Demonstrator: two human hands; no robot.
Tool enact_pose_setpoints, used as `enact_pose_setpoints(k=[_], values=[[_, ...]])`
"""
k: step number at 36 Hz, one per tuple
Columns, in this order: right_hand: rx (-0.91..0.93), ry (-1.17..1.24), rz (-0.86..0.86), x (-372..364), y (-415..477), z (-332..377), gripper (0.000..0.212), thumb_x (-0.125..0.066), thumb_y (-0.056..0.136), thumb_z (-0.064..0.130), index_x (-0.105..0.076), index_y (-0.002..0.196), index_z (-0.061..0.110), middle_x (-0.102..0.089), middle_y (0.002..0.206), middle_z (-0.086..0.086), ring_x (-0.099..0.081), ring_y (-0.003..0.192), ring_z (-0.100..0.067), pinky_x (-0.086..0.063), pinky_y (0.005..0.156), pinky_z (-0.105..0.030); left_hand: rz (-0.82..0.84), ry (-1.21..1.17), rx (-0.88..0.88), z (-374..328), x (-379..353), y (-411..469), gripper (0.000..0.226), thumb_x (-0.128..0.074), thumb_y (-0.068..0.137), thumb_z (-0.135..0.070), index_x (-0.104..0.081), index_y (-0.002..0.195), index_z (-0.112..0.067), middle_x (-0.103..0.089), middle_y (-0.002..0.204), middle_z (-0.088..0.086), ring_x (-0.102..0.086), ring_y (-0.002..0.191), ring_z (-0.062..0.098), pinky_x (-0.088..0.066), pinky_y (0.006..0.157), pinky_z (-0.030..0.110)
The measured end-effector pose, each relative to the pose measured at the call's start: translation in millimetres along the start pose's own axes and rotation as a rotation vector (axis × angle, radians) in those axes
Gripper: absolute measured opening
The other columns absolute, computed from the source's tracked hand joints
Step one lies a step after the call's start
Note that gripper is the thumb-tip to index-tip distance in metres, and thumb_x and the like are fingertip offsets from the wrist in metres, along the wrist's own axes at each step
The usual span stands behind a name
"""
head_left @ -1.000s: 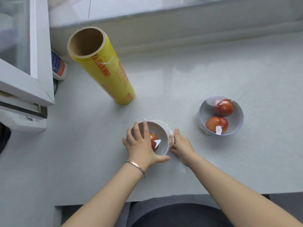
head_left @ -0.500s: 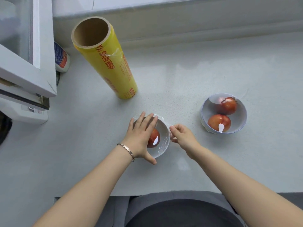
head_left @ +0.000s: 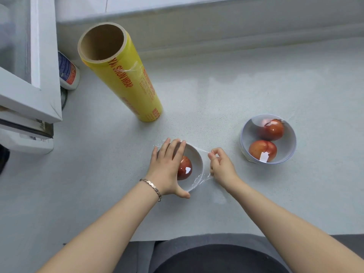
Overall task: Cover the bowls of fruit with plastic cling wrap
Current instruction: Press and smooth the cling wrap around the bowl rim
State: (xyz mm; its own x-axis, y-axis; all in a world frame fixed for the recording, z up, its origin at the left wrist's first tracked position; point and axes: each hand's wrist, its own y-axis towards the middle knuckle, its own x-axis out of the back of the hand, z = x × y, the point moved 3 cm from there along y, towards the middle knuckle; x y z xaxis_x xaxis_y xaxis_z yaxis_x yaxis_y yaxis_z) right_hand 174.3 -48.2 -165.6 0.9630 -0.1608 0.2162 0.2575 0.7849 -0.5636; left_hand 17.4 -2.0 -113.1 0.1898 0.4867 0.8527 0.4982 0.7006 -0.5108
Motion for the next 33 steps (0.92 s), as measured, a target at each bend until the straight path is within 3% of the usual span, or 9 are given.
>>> enact_pose_setpoints(k=[5, 9, 12, 14, 17, 23, 27, 33], values=[[-0.032, -0.011, -0.039, -10.6, 6.8, 4.3, 0.020, -0.047, 0.094, 0.027, -0.044, 0.075, 0.022, -0.043, 0.058, -0.001, -0.038, 0.051, -0.015, -0.033, 0.052, -0.027, -0.024, -0.093, 0.106, -4.5, -3.3, -1.2, 0.142, -0.072, 0.049, -0.071, 0.018, 0.145, -0.018, 0.011, 0.155, 0.000, 0.016, 0.143, 0.024, -0.001, 0.116, 0.049], [-0.238, 0.263, -0.031, -8.1, 2.7, 6.1, 0.035, -0.035, 0.098, 0.038, -0.049, 0.086, 0.009, -0.048, 0.063, -0.004, -0.046, 0.048, -0.013, -0.040, 0.049, -0.020, -0.061, -0.222, 0.300, -9.8, -4.8, -6.9, 0.143, -0.067, 0.049, -0.077, 0.016, 0.145, -0.014, 0.013, 0.155, 0.003, 0.014, 0.143, 0.027, -0.004, 0.115, 0.049], [-0.366, 0.288, 0.116, -8.5, -9.2, 1.6, 0.049, -0.033, 0.095, 0.050, -0.056, 0.081, 0.010, -0.059, 0.072, -0.003, -0.057, 0.061, -0.014, -0.049, 0.064, -0.023, -0.044, -0.357, 0.399, -8.6, -6.1, -10.6, 0.146, -0.068, 0.046, -0.078, 0.016, 0.145, -0.012, 0.017, 0.155, 0.008, 0.015, 0.142, 0.029, -0.005, 0.116, 0.050], [-0.392, 0.287, 0.218, -11.3, -13.8, -4.8, 0.044, -0.040, 0.091, 0.053, -0.060, 0.085, 0.014, -0.064, 0.084, -0.004, -0.062, 0.076, -0.016, -0.051, 0.079, -0.029, -0.017, -0.400, 0.373, -4.5, -7.2, -14.2, 0.147, -0.074, 0.045, -0.072, 0.018, 0.145, -0.016, 0.023, 0.153, 0.009, 0.020, 0.141, 0.030, 0.000, 0.116, 0.048], [-0.365, 0.310, 0.250, -15.8, -15.0, -7.4, 0.037, -0.051, 0.089, 0.048, -0.060, 0.097, 0.013, -0.064, 0.099, -0.008, -0.062, 0.088, -0.018, -0.051, 0.081, -0.026, 0.012, -0.368, 0.257, 4.4, -8.0, -20.2, 0.149, -0.082, 0.046, -0.060, 0.023, 0.144, -0.020, 0.030, 0.151, 0.006, 0.027, 0.139, 0.027, 0.009, 0.116, 0.044], [-0.306, 0.403, 0.188, -19.8, -6.5, 4.1, 0.023, -0.054, 0.092, 0.034, -0.047, 0.075, 0.019, -0.044, 0.071, 0.000, -0.045, 0.068, -0.013, -0.043, 0.071, -0.024, 0.028, -0.213, 0.143, 5.2, -7.0, -16.4, 0.148, -0.082, 0.048, -0.059, 0.026, 0.143, -0.023, 0.030, 0.152, 0.003, 0.030, 0.138, 0.026, 0.010, 0.115, 0.048], [-0.263, 0.389, 0.201, -20.0, -3.3, 7.4, 0.021, -0.048, 0.095, 0.025, -0.058, 0.081, 0.014, -0.050, 0.075, -0.002, -0.045, 0.069, -0.012, -0.040, 0.068, -0.023, 0.025, -0.164, 0.150, 1.8, -5.4, -9.4, 0.147, -0.081, 0.046, -0.062, 0.024, 0.143, -0.028, 0.029, 0.152, 0.004, 0.028, 0.139, 0.030, 0.006, 0.114, 0.054], [-0.231, 0.398, 0.014, -12.7, 0.6, 9.3, 0.025, -0.039, 0.098, 0.018, -0.050, 0.076, 0.014, -0.055, 0.077, -0.001, -0.051, 0.068, -0.010, -0.045, 0.069, -0.021, -0.009, -0.149, 0.174, -0.1, -6.9, -7.7, 0.145, -0.079, 0.043, -0.067, 0.020, 0.143, -0.034, 0.022, 0.151, 0.005, 0.017, 0.140, 0.032, -0.002, 0.114, 0.056]])
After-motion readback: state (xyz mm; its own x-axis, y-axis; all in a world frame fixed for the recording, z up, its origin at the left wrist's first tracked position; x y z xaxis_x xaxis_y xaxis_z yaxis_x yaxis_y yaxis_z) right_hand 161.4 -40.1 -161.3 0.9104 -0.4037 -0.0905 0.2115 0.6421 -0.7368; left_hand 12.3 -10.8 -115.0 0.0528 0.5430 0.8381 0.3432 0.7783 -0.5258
